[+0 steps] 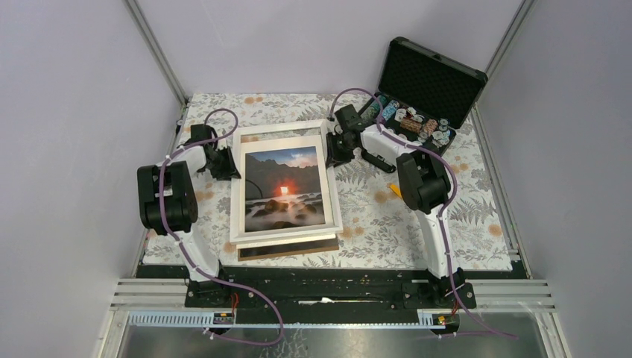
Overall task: Take the photo out of the frame
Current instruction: Remove the photo frame item from the photo frame.
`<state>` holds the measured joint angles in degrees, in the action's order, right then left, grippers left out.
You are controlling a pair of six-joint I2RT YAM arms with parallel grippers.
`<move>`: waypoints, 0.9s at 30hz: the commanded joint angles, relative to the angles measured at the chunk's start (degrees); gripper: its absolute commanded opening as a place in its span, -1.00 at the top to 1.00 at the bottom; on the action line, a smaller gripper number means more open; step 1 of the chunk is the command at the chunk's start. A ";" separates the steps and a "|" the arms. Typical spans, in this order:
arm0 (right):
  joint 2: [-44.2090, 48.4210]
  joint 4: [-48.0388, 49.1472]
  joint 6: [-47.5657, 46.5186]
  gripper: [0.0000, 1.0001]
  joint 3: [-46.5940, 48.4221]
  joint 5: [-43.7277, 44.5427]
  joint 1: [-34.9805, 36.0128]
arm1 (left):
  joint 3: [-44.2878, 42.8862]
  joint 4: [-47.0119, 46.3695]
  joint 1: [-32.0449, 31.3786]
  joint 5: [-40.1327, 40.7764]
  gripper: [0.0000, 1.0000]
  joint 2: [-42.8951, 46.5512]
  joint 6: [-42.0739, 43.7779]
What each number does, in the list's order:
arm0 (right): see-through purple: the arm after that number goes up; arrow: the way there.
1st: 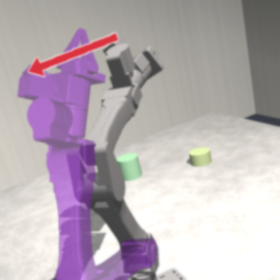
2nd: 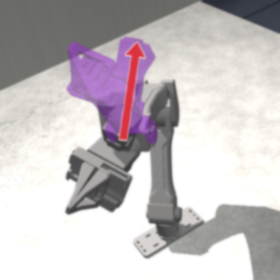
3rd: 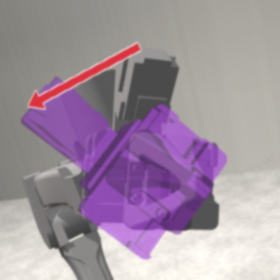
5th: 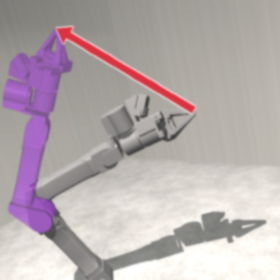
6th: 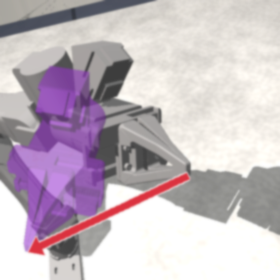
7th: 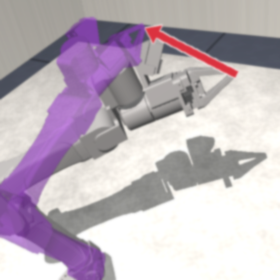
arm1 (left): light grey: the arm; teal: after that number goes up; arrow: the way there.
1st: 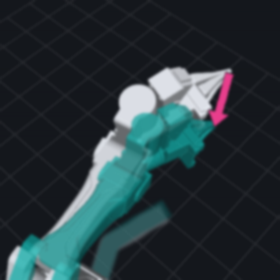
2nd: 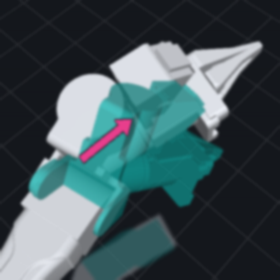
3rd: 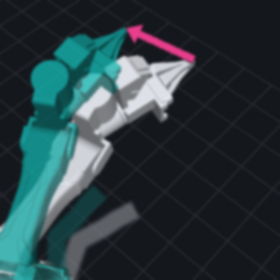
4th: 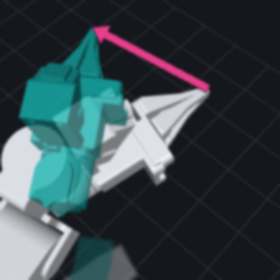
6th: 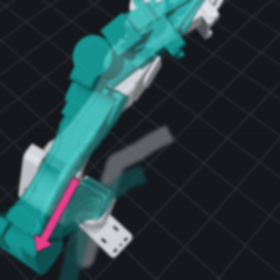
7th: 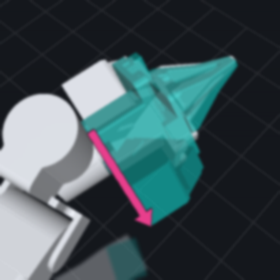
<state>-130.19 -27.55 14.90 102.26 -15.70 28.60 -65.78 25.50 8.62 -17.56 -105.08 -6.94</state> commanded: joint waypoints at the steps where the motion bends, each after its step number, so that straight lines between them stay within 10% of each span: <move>1: -2.98 2.07 -1.83 0.80 4.67 0.62 -0.03 | -3.32 -5.05 -0.13 -1.33 1.00 -2.77 -0.55; 15: -8.08 2.04 -2.29 0.65 11.33 1.38 -0.91 | -7.77 -7.39 -0.01 -1.14 1.00 -8.92 -1.18; 19: -7.27 2.06 -2.06 0.20 10.95 0.56 -0.84 | -8.08 -7.43 0.14 -1.60 0.99 -8.93 -1.29; 27: -2.22 2.15 -2.45 -0.66 9.17 -2.13 -0.85 | -9.02 -5.78 2.67 -2.59 0.22 -3.97 -0.71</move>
<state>-136.20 -26.46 13.39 111.53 -16.19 27.38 -73.03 22.52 9.30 -19.16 -111.39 -7.57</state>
